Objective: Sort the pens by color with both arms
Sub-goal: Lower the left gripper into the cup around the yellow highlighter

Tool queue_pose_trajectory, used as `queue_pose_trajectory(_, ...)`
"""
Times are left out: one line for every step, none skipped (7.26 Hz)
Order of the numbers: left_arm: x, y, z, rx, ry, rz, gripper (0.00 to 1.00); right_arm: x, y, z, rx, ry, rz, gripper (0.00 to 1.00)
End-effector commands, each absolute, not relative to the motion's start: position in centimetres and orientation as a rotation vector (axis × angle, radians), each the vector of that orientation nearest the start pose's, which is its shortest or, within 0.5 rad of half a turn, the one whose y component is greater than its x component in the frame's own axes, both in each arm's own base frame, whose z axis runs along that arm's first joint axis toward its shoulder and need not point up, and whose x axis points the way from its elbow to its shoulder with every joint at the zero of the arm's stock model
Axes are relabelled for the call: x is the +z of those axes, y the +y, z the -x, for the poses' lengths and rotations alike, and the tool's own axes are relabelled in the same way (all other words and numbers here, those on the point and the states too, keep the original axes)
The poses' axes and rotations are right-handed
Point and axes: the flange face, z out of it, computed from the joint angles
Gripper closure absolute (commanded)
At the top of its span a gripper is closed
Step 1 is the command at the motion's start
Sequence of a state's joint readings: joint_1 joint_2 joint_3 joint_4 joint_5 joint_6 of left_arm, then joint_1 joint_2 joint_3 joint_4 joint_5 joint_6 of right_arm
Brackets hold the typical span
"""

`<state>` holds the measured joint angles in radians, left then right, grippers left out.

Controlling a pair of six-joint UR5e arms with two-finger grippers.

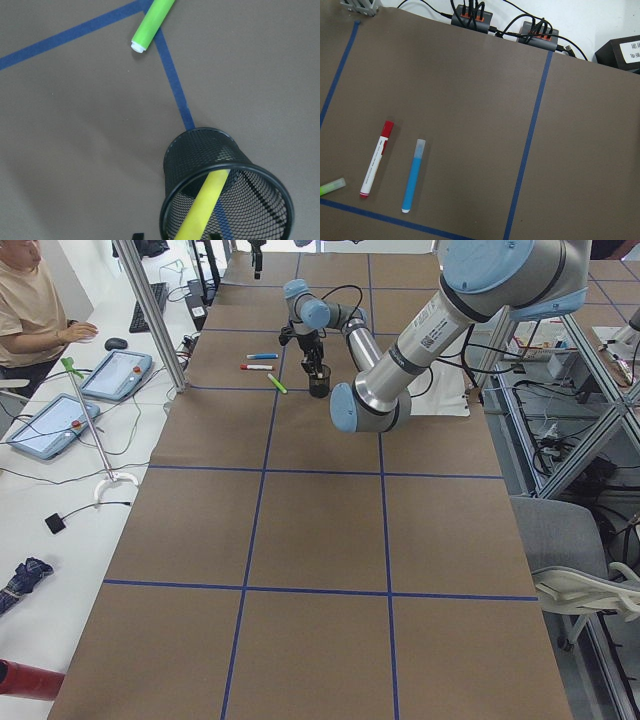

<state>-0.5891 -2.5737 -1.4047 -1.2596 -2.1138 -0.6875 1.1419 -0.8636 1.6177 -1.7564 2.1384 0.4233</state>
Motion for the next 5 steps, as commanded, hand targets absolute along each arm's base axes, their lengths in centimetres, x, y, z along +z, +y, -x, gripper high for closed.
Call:
queue_pose_trajectory(12.40, -48.44, -57.77, 0.422, 0.740, 0.050, 0.49, 23.46, -66.19, 21.54, -0.167, -0.731, -0.274, 0.01)
queue_pose_trajectory(12.24, -48.42, -57.73, 0.422, 0.741, 0.049, 0.50, 23.46, -66.19, 21.54, -0.167, -0.731, -0.274, 0.01)
queue_pose_trajectory(12.36, -48.42, -57.74, 0.422, 0.740, 0.050, 0.50, 23.46, -66.19, 21.54, -0.167, -0.731, -0.274, 0.01)
queue_pose_trajectory(12.55, -48.40, -57.71, 0.421, 0.738, 0.052, 0.54, 23.46, -66.19, 21.54, -0.167, -0.731, -0.274, 0.00)
queue_pose_trajectory(12.68, -48.40, -57.71, 0.420, 0.736, 0.055, 0.56, 23.46, -66.19, 21.54, -0.167, -0.731, -0.274, 0.01)
